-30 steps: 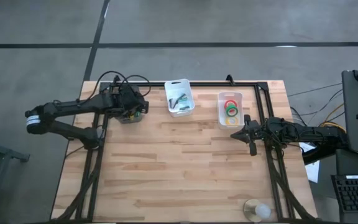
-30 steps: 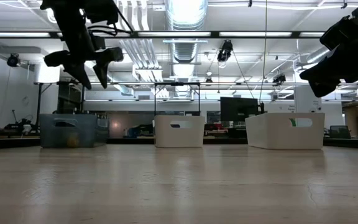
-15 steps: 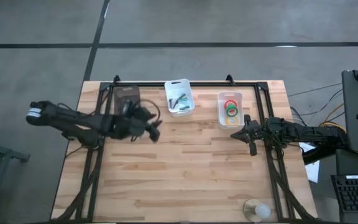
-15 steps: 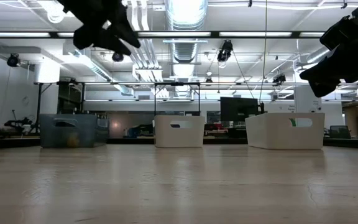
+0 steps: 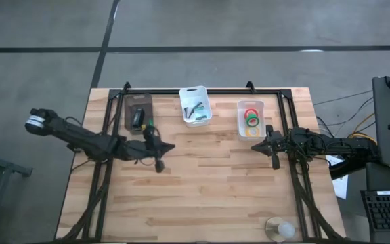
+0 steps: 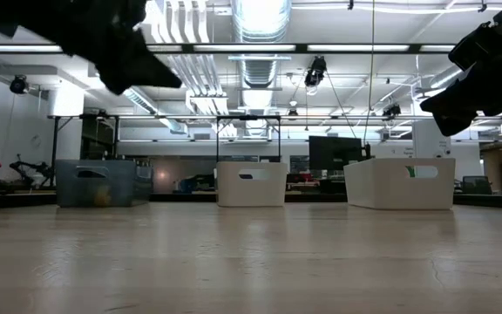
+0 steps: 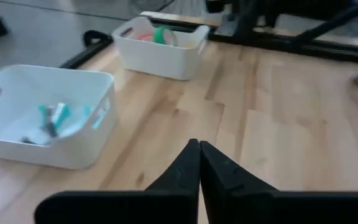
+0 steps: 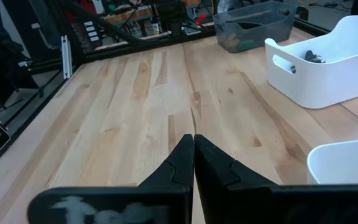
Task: Pick and place Stapler, Stapler remover, tape
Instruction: Return to Home Position
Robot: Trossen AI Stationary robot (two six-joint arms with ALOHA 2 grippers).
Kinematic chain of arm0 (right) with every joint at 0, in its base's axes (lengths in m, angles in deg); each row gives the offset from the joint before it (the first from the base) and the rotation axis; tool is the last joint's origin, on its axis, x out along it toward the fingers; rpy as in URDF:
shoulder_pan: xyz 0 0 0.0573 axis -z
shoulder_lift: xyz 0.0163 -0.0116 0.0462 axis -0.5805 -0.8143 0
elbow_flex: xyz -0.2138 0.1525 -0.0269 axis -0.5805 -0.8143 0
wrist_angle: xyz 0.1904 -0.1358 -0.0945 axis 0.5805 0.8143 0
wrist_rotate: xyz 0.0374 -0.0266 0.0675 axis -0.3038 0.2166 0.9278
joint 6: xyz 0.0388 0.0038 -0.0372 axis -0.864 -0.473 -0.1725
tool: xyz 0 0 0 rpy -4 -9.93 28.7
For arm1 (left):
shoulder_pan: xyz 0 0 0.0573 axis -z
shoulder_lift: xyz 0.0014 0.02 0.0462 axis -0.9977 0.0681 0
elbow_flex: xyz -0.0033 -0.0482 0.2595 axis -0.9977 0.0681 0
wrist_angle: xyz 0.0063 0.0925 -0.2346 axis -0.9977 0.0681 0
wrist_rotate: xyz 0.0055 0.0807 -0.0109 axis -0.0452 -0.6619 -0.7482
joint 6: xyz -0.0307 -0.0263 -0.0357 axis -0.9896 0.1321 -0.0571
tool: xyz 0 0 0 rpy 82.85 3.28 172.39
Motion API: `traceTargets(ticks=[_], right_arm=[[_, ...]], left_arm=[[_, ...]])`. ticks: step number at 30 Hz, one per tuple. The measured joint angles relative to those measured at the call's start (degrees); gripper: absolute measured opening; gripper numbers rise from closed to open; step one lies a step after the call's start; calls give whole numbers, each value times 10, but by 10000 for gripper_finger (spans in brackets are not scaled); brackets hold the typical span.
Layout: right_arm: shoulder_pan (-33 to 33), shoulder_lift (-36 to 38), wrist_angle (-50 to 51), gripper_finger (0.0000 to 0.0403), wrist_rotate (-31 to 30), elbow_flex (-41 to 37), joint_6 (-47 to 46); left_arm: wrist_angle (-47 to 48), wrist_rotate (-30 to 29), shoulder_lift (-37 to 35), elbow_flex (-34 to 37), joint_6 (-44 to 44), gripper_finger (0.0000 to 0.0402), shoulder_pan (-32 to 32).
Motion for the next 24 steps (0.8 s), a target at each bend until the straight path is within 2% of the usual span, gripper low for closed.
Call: traceTargets(ticks=[2, 5, 9, 20, 24], right_arm=[[0, 0, 0, 9, 0, 0, 0], [0, 0, 0, 9, 0, 0, 0], [0, 0, 0, 9, 0, 0, 0], [0, 0, 0, 9, 0, 0, 0], [0, 0, 0, 9, 0, 0, 0]], left_arm=[[-50, 29, -35, 46, 7, 4, -6], [-127, 37, -94, 113, 13, 7, -7], [-160, 38, -178, 185, 22, 9, -6], [-147, 36, -382, 300, 94, 17, -6], [-54, 25, -438, 306, 154, 20, -6]])
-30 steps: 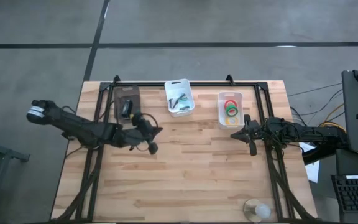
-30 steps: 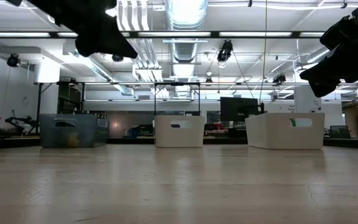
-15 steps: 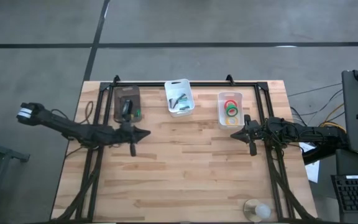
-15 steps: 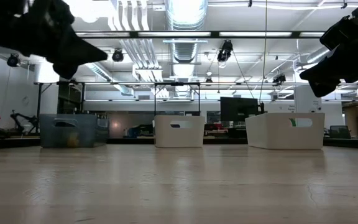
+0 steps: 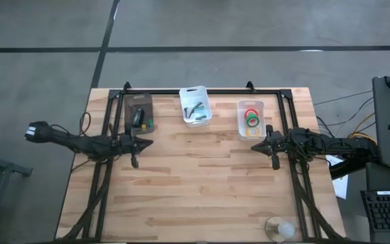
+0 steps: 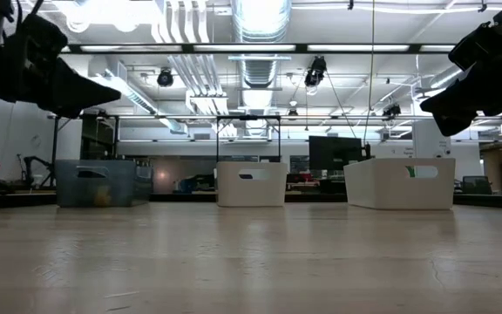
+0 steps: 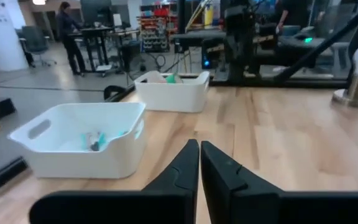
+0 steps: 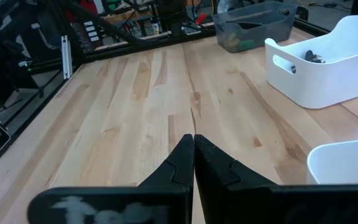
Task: Pick and place Stapler, Stapler remover, tape
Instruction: Return to Home Position
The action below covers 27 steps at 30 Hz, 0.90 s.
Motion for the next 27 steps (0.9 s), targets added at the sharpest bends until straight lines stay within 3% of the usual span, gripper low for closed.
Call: traceTargets(ticks=[6, 27], right_arm=[[0, 0, 0, 9, 0, 0, 0], [0, 0, 0, 9, 0, 0, 0]], left_arm=[[77, -8, -41, 1, -11, 21, 0], [82, -7, -39, 2, -11, 21, 0]])
